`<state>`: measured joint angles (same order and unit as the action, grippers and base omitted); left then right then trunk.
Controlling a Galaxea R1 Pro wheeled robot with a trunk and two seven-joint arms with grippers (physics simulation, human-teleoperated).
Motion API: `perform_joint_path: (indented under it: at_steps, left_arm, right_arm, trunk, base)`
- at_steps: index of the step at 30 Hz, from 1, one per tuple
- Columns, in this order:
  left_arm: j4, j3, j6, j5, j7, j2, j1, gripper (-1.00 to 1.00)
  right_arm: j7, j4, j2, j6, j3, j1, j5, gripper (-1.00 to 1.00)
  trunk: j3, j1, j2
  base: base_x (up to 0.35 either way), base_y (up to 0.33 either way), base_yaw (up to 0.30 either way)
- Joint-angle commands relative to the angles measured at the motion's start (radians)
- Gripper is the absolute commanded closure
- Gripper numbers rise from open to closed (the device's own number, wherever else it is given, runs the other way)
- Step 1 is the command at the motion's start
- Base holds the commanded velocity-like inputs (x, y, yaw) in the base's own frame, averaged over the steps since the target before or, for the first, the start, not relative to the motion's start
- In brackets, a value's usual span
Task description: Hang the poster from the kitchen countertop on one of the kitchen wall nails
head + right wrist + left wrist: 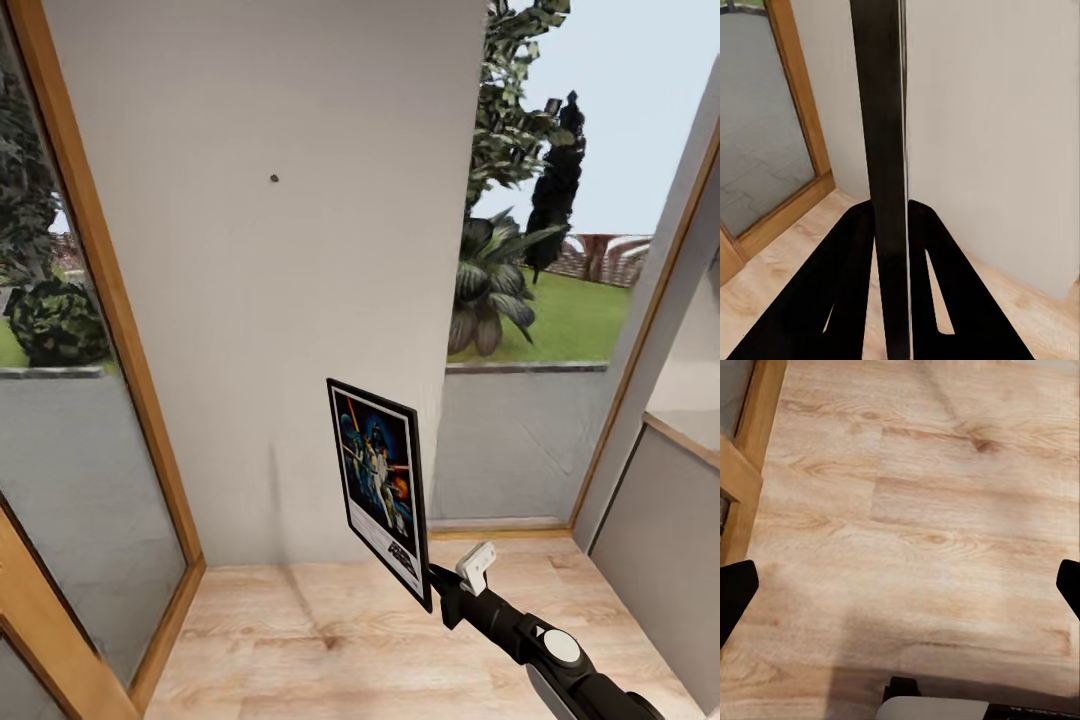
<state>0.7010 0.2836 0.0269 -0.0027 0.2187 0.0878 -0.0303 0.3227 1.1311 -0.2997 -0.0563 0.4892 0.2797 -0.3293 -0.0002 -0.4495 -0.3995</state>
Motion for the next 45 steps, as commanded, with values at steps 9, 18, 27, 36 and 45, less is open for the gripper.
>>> perform_joint_path:
  at_steps: [9, 18, 27, 36, 45]
  left_arm:
    - [0.0, 0.004, 0.001, 0.001, 0.006, 0.0, 0.0, -1.0]
    - [0.0, 0.005, 0.002, 0.001, 0.003, 0.0, 0.0, -1.0]
    - [-0.001, 0.006, 0.001, 0.001, 0.002, 0.0, 0.0, -1.0]
    - [-0.001, 0.007, 0.001, 0.001, 0.002, 0.0, 0.0, -1.0]
    - [-0.003, 0.008, 0.002, 0.001, 0.0, 0.0, 0.0, -1.0]
  right_arm:
    - [0.003, -0.003, 0.0, -0.002, 0.003, 0.001, -0.011, 1.0]
    - [0.003, -0.004, 0.003, -0.001, 0.002, 0.001, -0.01, 1.0]
    - [0.003, -0.023, 0.004, -0.004, 0.003, 0.001, -0.011, 1.0]
    - [0.004, -0.018, 0.003, -0.002, 0.002, 0.001, -0.012, 1.0]
    - [0.051, 0.169, 0.002, 0.111, 0.004, 0.001, -0.013, 1.0]
  trunk:
    - [0.0, -0.001, 0.0]
    - [0.0, -0.001, 0.0]
    - [0.0, -0.001, 0.0]
    - [0.0, -0.001, 0.0]
    - [0.0, -0.001, 0.0]
  base:
    - [0.083, 0.346, -0.022]
    - [0.034, 0.173, -0.001]
    - [0.205, 0.003, 0.0]
    - [0.334, 0.0, 0.0]
    - [0.097, 0.0, 0.0]
